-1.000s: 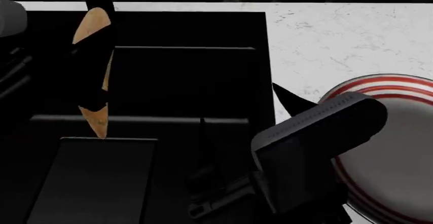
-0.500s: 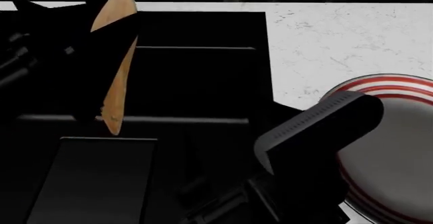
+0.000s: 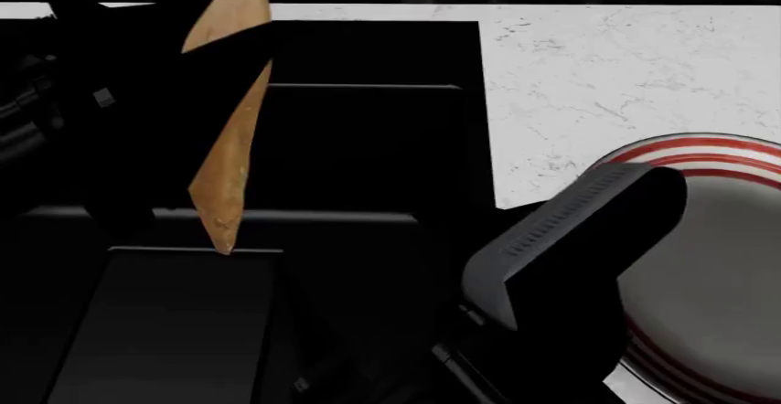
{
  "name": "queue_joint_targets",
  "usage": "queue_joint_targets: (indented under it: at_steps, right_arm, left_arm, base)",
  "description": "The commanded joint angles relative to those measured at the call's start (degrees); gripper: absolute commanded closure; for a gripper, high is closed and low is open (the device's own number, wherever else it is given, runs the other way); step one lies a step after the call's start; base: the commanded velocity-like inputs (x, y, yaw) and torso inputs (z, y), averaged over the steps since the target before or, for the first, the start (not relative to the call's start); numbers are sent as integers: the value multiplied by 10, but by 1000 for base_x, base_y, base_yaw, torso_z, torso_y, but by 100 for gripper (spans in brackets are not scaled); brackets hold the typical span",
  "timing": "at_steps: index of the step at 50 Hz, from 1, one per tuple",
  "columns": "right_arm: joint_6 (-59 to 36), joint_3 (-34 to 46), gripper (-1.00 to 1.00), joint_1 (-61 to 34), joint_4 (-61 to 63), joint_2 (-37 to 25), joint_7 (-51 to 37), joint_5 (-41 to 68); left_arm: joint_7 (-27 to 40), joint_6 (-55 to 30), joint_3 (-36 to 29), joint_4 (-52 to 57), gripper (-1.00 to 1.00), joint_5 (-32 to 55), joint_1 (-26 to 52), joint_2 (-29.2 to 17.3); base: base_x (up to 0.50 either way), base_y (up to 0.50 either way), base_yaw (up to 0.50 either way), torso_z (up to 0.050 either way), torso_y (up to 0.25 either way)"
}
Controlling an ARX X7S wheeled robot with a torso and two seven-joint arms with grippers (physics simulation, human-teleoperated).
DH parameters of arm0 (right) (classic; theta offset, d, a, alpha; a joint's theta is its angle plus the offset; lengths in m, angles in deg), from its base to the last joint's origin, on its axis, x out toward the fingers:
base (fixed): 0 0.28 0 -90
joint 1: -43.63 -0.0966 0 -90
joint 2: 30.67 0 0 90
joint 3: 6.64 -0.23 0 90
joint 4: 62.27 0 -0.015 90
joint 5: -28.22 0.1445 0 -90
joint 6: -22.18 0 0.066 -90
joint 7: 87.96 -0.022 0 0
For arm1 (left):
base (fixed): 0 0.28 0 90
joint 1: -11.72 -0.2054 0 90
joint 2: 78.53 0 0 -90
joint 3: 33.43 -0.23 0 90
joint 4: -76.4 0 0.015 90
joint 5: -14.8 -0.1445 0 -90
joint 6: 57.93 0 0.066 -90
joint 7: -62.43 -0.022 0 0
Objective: Pick the sweet potato from the sink and place it on the plate located on the counter
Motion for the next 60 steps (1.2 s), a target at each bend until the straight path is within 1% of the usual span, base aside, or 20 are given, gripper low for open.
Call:
queue_joint_targets:
  at_steps: [1, 3, 6, 7, 9, 10, 11, 14, 17, 28, 39, 46, 54, 56, 60]
  right_arm:
    - [-64, -42, -100, -21, 26, 20, 26, 58]
    - [-68, -47, -100, -22, 26, 21, 27, 65]
    - [-72, -51, -100, -24, 25, 23, 27, 77]
    - [-74, -53, -100, -25, 22, 24, 29, 82]
    - [-68, -51, -100, -24, 18, 23, 26, 85]
    - [-70, -53, -100, -25, 16, 24, 27, 89]
    - [-70, -53, -100, -26, 16, 24, 25, 91]
    - [-69, -53, -100, -29, 12, 27, 23, 100]
    - [-67, -55, -100, -29, 7, 28, 23, 109]
    - [-80, -75, -100, -40, -4, 36, 16, 156]
    - [-82, -93, -100, -47, -11, 28, -29, 232]
    - [-77, -92, -100, -49, -19, 21, -56, 268]
    - [-43, -64, -100, -42, -40, 7, -66, 262]
    - [-42, -62, -100, -43, -40, 6, -69, 264]
    - [-33, -54, -100, -41, -44, 3, -72, 266]
  left_arm:
    - [10, -6, 8, -8, 100, 32, 16, 4]
    - [4, 7, 1, -3, 100, 29, 2, 2]
    - [14, -8, 6, -11, 100, 39, 20, 5]
    - [6, 6, 0, -4, 100, 33, 4, 2]
    - [6, 8, -2, -4, 100, 35, 2, 2]
    - [7, 6, 1, -5, 100, 39, 2, 2]
    - [16, -10, 8, -10, 100, 49, 17, 6]
    - [15, -4, 4, 1, 100, 52, 3, 5]
    - [27, -20, 12, 1, 100, 67, 16, 8]
    - [32, -18, 3, 9, 100, 88, 5, 15]
    - [28, -8, -15, 6, 100, 100, -10, 18]
    - [25, 0, -26, 3, 100, 105, -16, 18]
    - [45, -11, -19, 15, 100, 135, -16, 22]
    - [39, -2, -22, 26, 100, 136, -33, 20]
    - [48, -8, -18, 33, 100, 155, -35, 21]
  base:
    - [0, 0, 0, 0, 0]
    - [0, 0, 0, 0, 0]
    - [0, 0, 0, 0, 0]
    - [0, 0, 0, 0, 0]
    - [0, 0, 0, 0, 0]
    - [0, 0, 0, 0, 0]
    - [0, 0, 0, 0, 0]
    - [0, 0, 0, 0, 3]
    - [0, 0, 0, 0, 0]
    - [0, 0, 0, 0, 1]
    - [0, 0, 0, 0, 0]
    - [0, 0, 0, 0, 1]
    - [0, 0, 0, 0, 1]
    - [0, 0, 0, 0, 0]
    - [0, 0, 0, 0, 0]
